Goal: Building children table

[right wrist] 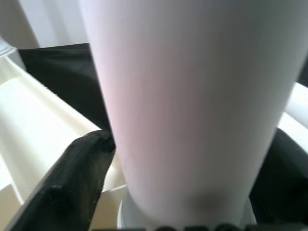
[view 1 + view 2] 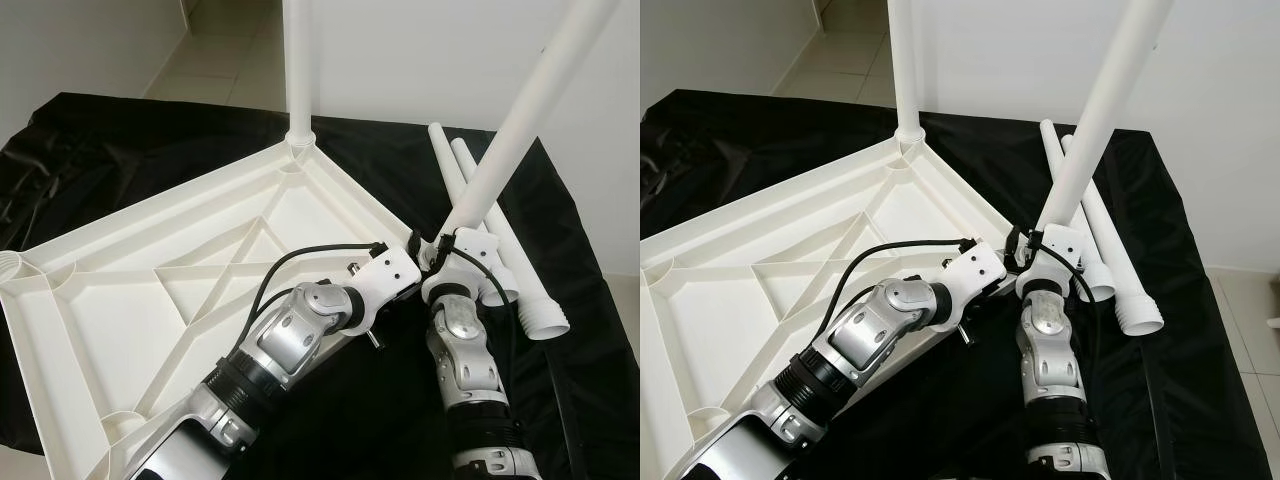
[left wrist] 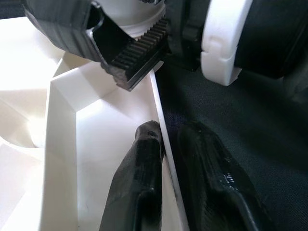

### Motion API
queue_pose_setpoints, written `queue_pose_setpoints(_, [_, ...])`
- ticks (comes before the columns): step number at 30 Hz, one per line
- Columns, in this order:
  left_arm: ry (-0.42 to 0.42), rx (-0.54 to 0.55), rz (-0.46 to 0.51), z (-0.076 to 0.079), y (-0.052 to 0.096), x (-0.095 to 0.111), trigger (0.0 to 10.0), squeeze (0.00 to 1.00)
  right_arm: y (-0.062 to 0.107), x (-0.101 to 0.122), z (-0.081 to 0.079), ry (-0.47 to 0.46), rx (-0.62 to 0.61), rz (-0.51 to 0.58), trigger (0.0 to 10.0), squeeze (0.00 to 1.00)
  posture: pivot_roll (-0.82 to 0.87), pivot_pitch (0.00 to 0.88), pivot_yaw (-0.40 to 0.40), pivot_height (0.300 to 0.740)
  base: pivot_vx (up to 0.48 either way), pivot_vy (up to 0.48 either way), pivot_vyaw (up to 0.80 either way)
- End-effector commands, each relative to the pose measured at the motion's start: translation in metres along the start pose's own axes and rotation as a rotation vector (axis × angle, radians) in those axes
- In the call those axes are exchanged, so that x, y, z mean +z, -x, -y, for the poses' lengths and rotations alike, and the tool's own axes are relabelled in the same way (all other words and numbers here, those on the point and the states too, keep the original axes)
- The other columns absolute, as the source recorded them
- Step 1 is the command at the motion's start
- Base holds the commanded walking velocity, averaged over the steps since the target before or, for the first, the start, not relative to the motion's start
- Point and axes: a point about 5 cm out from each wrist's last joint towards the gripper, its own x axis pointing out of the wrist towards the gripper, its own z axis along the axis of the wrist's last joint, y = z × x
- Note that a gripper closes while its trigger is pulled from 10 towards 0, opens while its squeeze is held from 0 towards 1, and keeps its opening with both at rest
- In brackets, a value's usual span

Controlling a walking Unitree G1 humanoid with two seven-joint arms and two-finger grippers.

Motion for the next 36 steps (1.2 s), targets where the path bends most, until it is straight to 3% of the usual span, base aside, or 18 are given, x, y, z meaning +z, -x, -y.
queue_pose_setpoints(1, [0.055, -0.128, -0.094, 0.02, -0.01, -0.023, 10.0, 0.0, 0.001, 0.005, -0.009, -0.038, 0.077, 0.033, 10.0, 1.0, -0.03, 0.08, -0.01, 0.74, 0.0, 0.0, 0.0])
queue_pose_setpoints(6, [0.055, -0.129, -0.092, 0.021, -0.01, -0.023, 10.0, 0.0, 0.002, 0.009, -0.008, -0.054, 0.174, 0.059, 10.0, 1.0, -0.03, 0.08, -0.011, 0.74, 0.0, 0.0, 0.0])
queue_pose_setpoints(7, [0.055, -0.13, -0.091, 0.021, -0.011, -0.023, 10.0, 0.0, 0.003, 0.009, -0.004, -0.034, 0.24, 0.078, 10.0, 0.0, -0.04, 0.081, -0.011, 0.74, 0.0, 0.0, 0.0])
queue_pose_setpoints(12, [0.055, -0.133, -0.09, 0.022, -0.011, -0.022, 10.0, 0.0, 0.006, 0.005, 0.007, -0.01, 0.392, 0.079, 10.0, 0.0, -0.04, 0.08, -0.011, 0.74, 0.0, 0.0, 0.0])
queue_pose_setpoints(13, [0.054, -0.135, -0.09, 0.022, -0.011, -0.022, 10.0, 0.0, 0.007, 0.001, 0.017, 0.01, 0.441, 0.066, 10.0, 0.0, -0.04, 0.079, -0.007, 0.74, 0.0, 0.0, 0.0])
queue_pose_setpoints(14, [0.054, -0.135, -0.09, 0.022, -0.011, -0.022, 10.0, 0.0, 0.007, 0.001, 0.017, 0.01, 0.441, 0.066, 10.0, 0.0, -0.04, 0.079, -0.007, 0.74, 0.0, 0.0, 0.0])
queue_pose_setpoints(16, [0.052, -0.138, -0.091, 0.022, -0.011, -0.022, 10.0, 0.0, 0.004, -0.005, 0.039, 0.034, 0.49, 0.031, 10.0, 0.0, -0.04, 0.078, -0.001, 0.74, 0.0, 0.0, 0.0])
queue_pose_setpoints(19, [0.051, -0.14, -0.092, 0.022, -0.011, -0.022, 10.0, 0.0, 0.001, -0.008, 0.051, 0.048, 0.512, 0.008, 10.0, 0.0, -0.04, 0.078, -0.001, 0.74, 0.0, 0.0, 0.0])
queue_pose_setpoints(28, [0.047, -0.142, -0.095, 0.022, -0.011, -0.022, 10.0, 0.0, -0.004, -0.015, 0.064, 0.06, 0.556, -0.054, 10.0, 0.0, -0.04, 0.073, 0.005, 0.74, 0.0, 0.0, 0.0])
queue_pose_setpoints(29, [0.049, -0.143, -0.097, 0.022, -0.01, -0.023, 10.0, 0.0, -0.004, -0.017, 0.067, 0.042, 0.575, -0.072, 0.0, 0.0, -0.04, 0.073, 0.006, 0.74, 0.0, 0.0, 0.0])
queue_pose_setpoints(36, [0.052, -0.143, -0.101, 0.023, -0.01, -0.025, 10.0, 0.0, -0.004, -0.018, 0.069, 0.016, 0.605, -0.072, 0.0, 0.0, -0.03, 0.071, 0.004, 0.74, 0.0, 0.0, 0.0])
